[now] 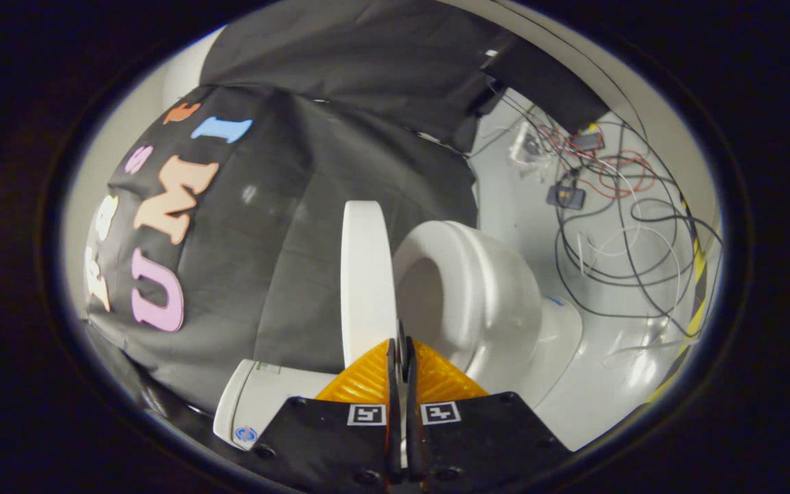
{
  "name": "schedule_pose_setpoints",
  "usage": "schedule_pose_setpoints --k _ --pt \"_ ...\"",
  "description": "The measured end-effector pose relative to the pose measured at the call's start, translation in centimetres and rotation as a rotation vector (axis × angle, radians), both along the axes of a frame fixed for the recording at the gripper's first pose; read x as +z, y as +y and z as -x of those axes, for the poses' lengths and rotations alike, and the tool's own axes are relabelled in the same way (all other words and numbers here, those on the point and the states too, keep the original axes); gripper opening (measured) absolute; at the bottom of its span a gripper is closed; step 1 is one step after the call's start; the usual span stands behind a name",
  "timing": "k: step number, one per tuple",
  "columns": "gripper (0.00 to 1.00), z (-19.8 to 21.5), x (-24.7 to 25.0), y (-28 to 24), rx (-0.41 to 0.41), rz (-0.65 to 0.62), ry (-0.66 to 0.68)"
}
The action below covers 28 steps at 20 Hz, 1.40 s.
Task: Open the toilet lid.
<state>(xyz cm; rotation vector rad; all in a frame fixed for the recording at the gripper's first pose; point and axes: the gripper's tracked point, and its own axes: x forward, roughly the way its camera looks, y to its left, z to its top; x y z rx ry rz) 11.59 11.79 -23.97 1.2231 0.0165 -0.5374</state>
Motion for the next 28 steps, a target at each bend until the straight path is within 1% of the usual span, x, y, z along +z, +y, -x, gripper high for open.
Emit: schedule_pose_setpoints --k 3,7,11,15,20,23,28 --pt "0.05 -0.6 4.1 0.8 0.027 0.100 -0.036" --pt "0.05 -1.9 9.0 3.1 0.078 0.242 -0.071" --pt "0.09 -3.2 12.2 5.7 0.152 0.404 -0.044" --pt "0.11 -4.1 14.5 8.0 0.265 0.593 0.004" --pt "0.11 -6.5 17.5 12.4 0.414 0.815 0.018" --pt "0.12 -7.5 18.6 15.0 0.496 0.899 0.006" --pt "0.11 -9.8 19.7 19.3 0.611 1.000 0.001"
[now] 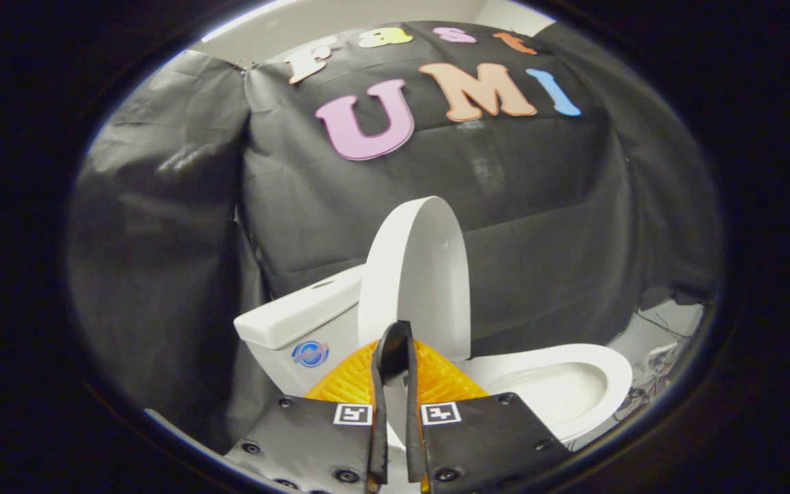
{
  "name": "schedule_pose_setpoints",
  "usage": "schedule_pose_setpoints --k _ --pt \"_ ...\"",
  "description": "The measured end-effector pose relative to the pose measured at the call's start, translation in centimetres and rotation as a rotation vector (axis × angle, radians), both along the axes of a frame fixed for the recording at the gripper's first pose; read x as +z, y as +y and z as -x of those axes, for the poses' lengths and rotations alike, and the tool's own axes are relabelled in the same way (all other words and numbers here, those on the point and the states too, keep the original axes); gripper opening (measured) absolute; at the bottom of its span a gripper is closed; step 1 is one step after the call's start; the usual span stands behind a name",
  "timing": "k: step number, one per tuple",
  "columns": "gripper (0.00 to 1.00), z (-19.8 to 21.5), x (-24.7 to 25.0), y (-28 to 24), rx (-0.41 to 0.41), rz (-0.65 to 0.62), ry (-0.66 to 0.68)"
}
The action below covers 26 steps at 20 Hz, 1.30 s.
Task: Open the toilet lid.
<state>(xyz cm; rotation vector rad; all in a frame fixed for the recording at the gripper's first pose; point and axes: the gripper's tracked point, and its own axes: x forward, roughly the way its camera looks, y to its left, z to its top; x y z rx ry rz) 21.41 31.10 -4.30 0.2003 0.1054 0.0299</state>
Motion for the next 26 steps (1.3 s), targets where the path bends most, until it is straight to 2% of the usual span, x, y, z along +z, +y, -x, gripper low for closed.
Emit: schedule_pose_setpoints --k 5,10,17,22,23,26 --pt "0.12 -1.8 -0.1 4.6 0.103 0.060 0.012" --pt "0.12 -3.1 -0.5 7.2 0.145 0.112 0.027" --pt "0.15 -3.1 -0.4 6.4 0.123 0.184 0.028" --pt "0.18 -2.1 -0.1 5.1 0.160 0.234 0.035" --pt "0.23 -2.2 0.0 4.6 0.159 0.255 0.037" --pt "0.29 -1.0 1.7 3.9 0.211 0.273 -0.010"
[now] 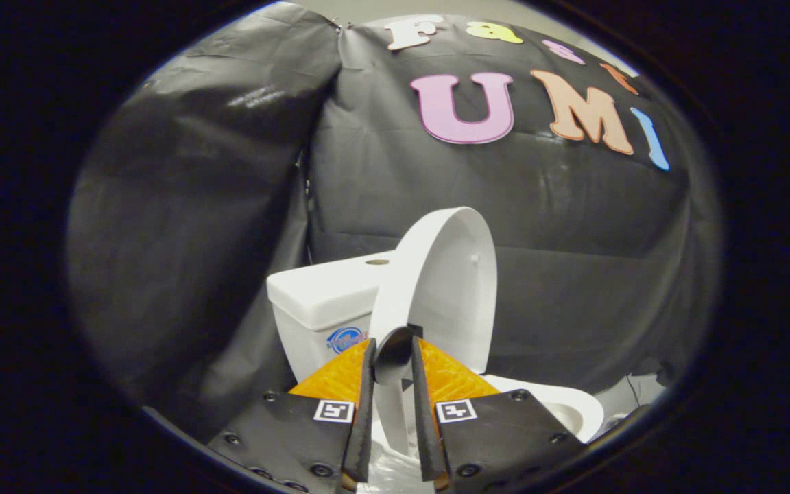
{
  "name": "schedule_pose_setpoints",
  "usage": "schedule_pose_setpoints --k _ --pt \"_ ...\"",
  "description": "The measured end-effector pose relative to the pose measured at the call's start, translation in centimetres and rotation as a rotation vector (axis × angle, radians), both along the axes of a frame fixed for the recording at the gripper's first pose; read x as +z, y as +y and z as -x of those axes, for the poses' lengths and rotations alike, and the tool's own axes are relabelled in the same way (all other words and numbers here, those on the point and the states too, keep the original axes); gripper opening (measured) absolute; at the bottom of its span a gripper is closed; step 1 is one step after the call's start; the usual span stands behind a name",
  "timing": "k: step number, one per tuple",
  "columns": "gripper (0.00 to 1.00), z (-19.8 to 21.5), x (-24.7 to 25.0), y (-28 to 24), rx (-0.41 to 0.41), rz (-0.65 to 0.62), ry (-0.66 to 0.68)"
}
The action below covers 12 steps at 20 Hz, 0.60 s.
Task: Open the toilet lid.
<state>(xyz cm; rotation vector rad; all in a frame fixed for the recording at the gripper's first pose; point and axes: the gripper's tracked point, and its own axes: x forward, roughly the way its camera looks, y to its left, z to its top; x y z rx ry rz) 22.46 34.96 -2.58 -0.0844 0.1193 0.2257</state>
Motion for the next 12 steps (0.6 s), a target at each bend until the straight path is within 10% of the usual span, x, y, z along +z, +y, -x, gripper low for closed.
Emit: schedule_pose_setpoints --k 12 --pt "0.30 3.1 8.6 -15.0 -0.139 0.007 -0.205"
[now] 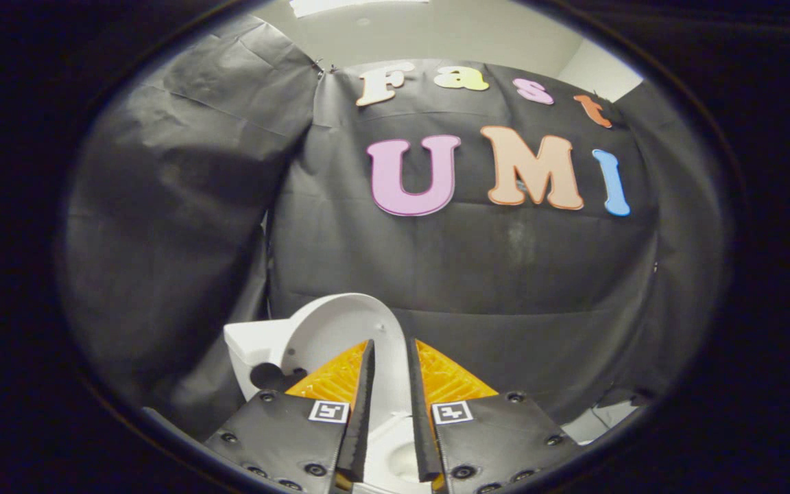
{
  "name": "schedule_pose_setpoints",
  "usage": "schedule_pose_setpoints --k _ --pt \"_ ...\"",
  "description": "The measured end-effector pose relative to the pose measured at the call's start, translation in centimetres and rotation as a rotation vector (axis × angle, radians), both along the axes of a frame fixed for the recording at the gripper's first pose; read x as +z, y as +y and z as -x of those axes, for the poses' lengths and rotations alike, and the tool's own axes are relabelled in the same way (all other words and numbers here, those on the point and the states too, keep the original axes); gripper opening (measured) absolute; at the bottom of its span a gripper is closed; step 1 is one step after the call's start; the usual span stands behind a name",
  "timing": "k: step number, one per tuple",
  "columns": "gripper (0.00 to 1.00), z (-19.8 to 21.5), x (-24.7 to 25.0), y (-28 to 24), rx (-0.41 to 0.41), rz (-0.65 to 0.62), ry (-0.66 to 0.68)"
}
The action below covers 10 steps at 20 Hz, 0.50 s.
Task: Open the toilet lid.
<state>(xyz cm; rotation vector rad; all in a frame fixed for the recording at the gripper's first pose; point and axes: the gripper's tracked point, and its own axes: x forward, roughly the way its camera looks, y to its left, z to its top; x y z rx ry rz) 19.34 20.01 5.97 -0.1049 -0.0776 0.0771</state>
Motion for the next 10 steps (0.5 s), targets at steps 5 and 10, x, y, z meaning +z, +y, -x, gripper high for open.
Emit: schedule_pose_setpoints --k 5,10 --pt "0.30 2.1 -1.9 -7.4 -0.014 -0.047 0.056" --pt "0.30 4.6 -4.6 -11.9 -0.003 -0.016 0.122"
